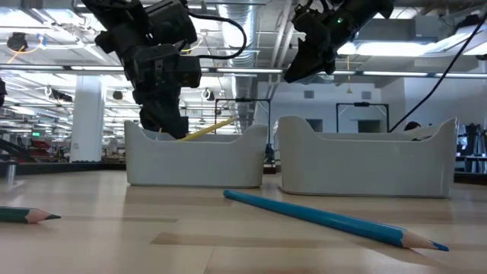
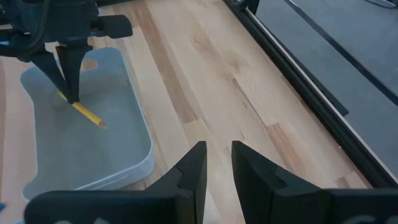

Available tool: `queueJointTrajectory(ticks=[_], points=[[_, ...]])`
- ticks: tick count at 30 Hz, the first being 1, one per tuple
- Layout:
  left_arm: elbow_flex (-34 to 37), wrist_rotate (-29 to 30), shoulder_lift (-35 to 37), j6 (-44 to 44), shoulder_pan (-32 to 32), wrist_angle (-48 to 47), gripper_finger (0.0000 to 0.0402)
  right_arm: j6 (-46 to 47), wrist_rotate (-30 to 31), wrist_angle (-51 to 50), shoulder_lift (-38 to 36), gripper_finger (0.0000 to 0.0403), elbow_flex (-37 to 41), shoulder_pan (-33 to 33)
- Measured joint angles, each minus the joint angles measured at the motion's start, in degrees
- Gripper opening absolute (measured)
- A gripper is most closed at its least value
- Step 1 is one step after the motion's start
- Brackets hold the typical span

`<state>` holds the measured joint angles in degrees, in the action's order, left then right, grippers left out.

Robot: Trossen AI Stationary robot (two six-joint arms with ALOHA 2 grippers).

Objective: Sort pens & pencils
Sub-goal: Put the yellow pencil into the left gray bin, then put the green pencil into the left gray bin

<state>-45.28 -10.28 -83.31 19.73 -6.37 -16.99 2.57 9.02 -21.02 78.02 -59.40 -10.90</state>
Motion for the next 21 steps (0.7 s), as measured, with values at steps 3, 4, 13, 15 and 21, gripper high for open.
queueJointTrajectory(ticks=[3,4,13,15,21], points=[[0.0,0.0,0.0,0.0,0.0,0.0,0.0,0.0,0.0,0.0,0.0,0.0095,0.0,0.0],[0.0,0.0,0.0,0.0,0.0,0.0,0.0,0.0,0.0,0.0,0.0,0.0095,0.0,0.0],[0.0,0.3,0.0,0.0,0.0,-0.2,0.0,0.0,0.0,0.0,0.0,0.0095,0.0,0.0],[0.0,0.3,0.0,0.0,0.0,-0.3,0.0,0.0,0.0,0.0,0.0,0.0095,0.0,0.0],[0.0,0.6,0.0,0.0,0.0,-0.3,0.0,0.0,0.0,0.0,0.0,0.0095,0.0,0.0]])
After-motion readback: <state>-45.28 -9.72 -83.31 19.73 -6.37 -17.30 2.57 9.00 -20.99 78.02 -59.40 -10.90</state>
